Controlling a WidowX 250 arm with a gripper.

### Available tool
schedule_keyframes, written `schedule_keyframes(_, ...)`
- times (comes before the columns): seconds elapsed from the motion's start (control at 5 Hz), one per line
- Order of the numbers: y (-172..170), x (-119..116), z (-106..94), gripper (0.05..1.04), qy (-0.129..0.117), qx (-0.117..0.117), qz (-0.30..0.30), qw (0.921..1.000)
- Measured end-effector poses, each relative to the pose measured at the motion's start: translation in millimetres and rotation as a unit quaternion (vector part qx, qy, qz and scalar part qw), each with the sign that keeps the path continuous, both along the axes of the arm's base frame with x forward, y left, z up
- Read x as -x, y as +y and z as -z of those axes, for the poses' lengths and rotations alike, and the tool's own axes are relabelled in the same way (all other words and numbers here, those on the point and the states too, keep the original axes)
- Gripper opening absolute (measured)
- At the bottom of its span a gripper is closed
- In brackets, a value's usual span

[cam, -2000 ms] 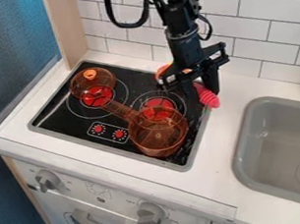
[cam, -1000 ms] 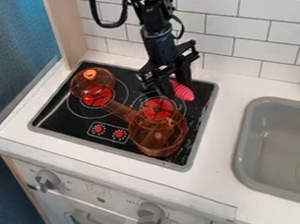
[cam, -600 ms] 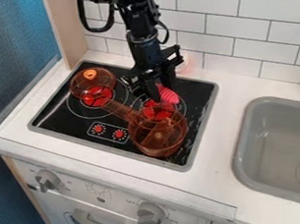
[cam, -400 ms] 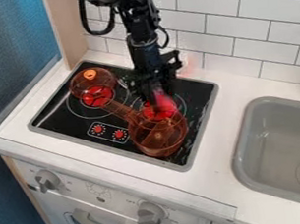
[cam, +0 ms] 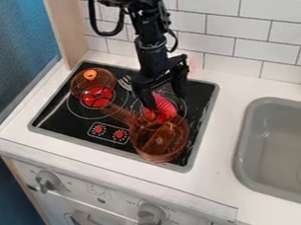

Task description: Move the red fork to the right burner

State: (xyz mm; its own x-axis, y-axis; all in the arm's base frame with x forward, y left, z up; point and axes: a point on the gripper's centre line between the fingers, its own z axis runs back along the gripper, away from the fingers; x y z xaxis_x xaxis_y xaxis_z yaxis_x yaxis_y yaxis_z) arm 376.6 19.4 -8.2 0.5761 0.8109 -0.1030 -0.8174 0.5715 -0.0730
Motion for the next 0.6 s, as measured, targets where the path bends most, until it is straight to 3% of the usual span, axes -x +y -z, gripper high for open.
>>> schedule_keyframes(0.2, -0.4, 0.0, -3.1, 1.001, 0.006, -0.011, 0.027, 0.9996)
schedule_keyframes(0.6, -6.0, -11.4, -50.9, 1.001, -0.04, -0.05, 0.089, 0.9939)
